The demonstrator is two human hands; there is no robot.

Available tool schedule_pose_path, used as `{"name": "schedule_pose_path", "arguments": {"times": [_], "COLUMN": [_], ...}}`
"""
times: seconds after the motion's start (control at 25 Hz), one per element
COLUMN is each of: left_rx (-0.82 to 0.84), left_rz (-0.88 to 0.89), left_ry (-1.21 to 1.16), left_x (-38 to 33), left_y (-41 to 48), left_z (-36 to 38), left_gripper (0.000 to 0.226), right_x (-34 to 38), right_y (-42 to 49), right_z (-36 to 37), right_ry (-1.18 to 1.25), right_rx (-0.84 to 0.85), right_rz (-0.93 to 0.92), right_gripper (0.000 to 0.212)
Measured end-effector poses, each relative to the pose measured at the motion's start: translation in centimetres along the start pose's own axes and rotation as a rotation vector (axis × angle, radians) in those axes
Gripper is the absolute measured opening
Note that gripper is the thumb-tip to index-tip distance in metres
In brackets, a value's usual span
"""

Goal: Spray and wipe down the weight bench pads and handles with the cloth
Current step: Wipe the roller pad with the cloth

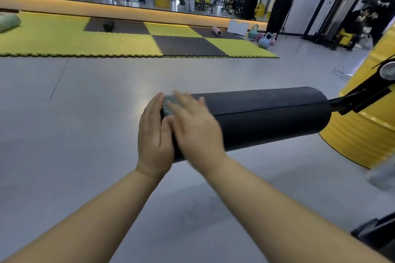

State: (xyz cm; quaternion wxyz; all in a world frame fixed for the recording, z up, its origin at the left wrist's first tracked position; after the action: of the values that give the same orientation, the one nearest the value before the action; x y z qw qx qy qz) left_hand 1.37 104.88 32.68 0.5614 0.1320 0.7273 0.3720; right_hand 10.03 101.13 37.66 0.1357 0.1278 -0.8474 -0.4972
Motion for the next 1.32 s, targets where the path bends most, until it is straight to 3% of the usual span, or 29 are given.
{"name": "schedule_pose_path", "arguments": {"times": [0.08, 0.16, 0.24, 0.32, 0.4, 0.48, 0.6, 0.72, 0.8, 0.92, 1.0, 1.04, 1.12, 1.2, 1.28, 1.32], "left_rx": [-0.012, -0.03, -0.052, -0.074, -0.108, -0.126, -0.111, -0.081, -0.068, -0.073, -0.092, -0.115, -0.143, -0.056, 0.089, 0.132], "left_rz": [0.042, 0.093, 0.119, 0.122, 0.131, 0.172, 0.292, 0.41, 0.429, 0.395, 0.296, 0.208, -0.006, -0.169, -0.258, -0.289], "left_ry": [-0.043, -0.03, -0.017, -0.012, -0.018, -0.029, -0.027, -0.024, -0.045, -0.109, -0.184, -0.222, -0.221, -0.146, -0.148, -0.168], "left_x": [-0.1, -0.3, -0.5, -0.5, -0.5, -0.4, -0.4, -0.2, 0.1, -0.4, -0.6, -0.3, 1.2, 2.7, 3.6, 3.8], "left_y": [-0.4, -0.8, -1.0, -1.2, -1.3, -1.4, -2.0, -3.3, -3.5, -3.4, -2.4, -1.6, 0.1, 1.1, 0.6, 0.2], "left_z": [-0.3, -0.6, -0.5, -0.4, -0.3, -0.2, -0.2, -0.3, -0.2, -0.6, -1.5, -1.9, -1.9, -0.9, 0.5, 0.8], "left_gripper": [0.053, 0.05, 0.049, 0.048, 0.048, 0.047, 0.047, 0.045, 0.044, 0.041, 0.037, 0.035, 0.038, 0.051, 0.057, 0.055], "right_x": [0.8, -2.8, -8.8, -14.2, -14.8, -9.2, -1.2, -4.1, -9.3, -15.5, -14.2, -11.7, -4.9, -0.2, -1.3, -3.8], "right_y": [-0.3, -1.2, -2.3, -3.2, -3.2, -1.3, -1.2, -2.9, -3.7, -4.6, -3.5, -2.2, -0.5, -1.2, -1.6, -1.8], "right_z": [0.1, -0.8, -2.5, -4.4, -4.0, -2.0, 0.4, -0.6, -2.3, -4.5, -3.6, -2.6, -0.4, 0.9, 0.2, -0.5], "right_ry": [0.062, 0.021, -0.063, -0.065, -0.057, -0.04, 0.029, -0.022, -0.094, -0.079, -0.081, -0.066, -0.003, 0.073, 0.051, 0.013], "right_rx": [0.053, 0.024, -0.01, -0.029, -0.059, -0.065, 0.054, 0.116, 0.056, -0.111, -0.133, -0.112, -0.015, 0.103, 0.135, 0.114], "right_rz": [-0.159, -0.203, -0.016, 0.331, 0.562, 0.445, 0.031, -0.204, 0.01, 0.663, 0.798, 0.725, 0.401, 0.112, -0.037, -0.003], "right_gripper": [0.035, 0.037, 0.039, 0.04, 0.038, 0.036, 0.039, 0.038, 0.038, 0.038, 0.035, 0.033, 0.034, 0.035, 0.034, 0.033]}}
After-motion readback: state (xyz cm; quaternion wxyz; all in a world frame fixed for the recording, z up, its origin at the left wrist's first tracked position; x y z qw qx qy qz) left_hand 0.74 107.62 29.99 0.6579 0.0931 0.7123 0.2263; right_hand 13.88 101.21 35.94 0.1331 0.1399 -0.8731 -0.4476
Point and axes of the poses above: each hand's wrist, its own y-axis towards the middle knuckle, its own z-axis out of the palm, x = y × z, the point moved 9 cm from there along y, towards the middle knuckle, and after that the axes turned 10 degrees about -x, right-handed, at the moved point
